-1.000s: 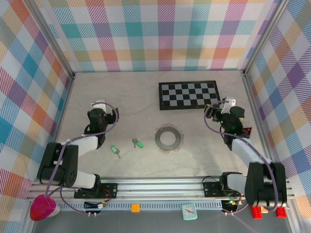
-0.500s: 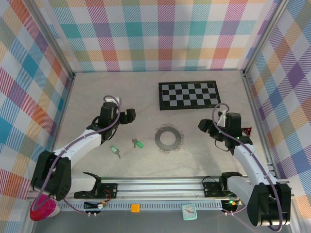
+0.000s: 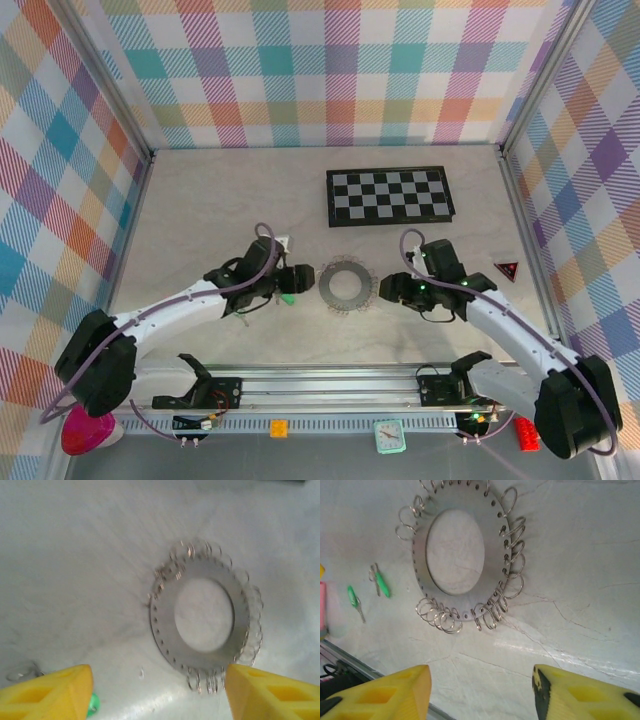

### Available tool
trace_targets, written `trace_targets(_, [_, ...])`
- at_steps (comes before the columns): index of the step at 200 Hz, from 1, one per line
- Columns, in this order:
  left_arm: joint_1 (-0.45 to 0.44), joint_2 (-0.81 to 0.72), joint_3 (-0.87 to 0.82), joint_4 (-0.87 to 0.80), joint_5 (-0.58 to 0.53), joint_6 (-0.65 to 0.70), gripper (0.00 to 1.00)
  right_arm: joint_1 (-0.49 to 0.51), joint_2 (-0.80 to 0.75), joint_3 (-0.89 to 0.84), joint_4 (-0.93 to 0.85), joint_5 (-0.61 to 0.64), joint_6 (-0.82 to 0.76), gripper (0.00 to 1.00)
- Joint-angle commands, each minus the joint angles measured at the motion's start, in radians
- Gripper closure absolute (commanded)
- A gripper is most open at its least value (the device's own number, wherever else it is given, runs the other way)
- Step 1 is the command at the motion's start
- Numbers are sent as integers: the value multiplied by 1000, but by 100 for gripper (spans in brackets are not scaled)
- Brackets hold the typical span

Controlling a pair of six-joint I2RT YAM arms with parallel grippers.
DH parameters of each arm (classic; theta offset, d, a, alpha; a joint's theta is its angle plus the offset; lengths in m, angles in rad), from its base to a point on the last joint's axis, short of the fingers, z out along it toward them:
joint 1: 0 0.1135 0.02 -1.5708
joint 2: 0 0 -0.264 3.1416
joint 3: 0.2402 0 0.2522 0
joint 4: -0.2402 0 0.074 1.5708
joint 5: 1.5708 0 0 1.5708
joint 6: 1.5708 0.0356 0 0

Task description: Put the keys on the keyring

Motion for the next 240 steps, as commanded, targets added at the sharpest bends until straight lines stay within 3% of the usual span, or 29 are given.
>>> trace_targets(1, [-81, 57, 43, -103, 13, -60, 37, 18, 47, 43, -16, 42, 43, 50])
trace_targets(38, [-187, 163, 154, -251, -11, -34, 49, 26, 68, 46, 6, 70, 67, 53])
trace_targets(67, [-217, 236, 199, -278, -9, -20, 68, 27, 42, 39, 11, 73, 64, 54])
trace_targets(109, [-226, 311, 236, -274, -1, 3, 76, 29, -3, 27, 8, 82, 57, 54])
trace_targets(240, [-225, 449, 385, -313, -8, 68, 76, 29, -16, 11, 16, 78, 60, 52])
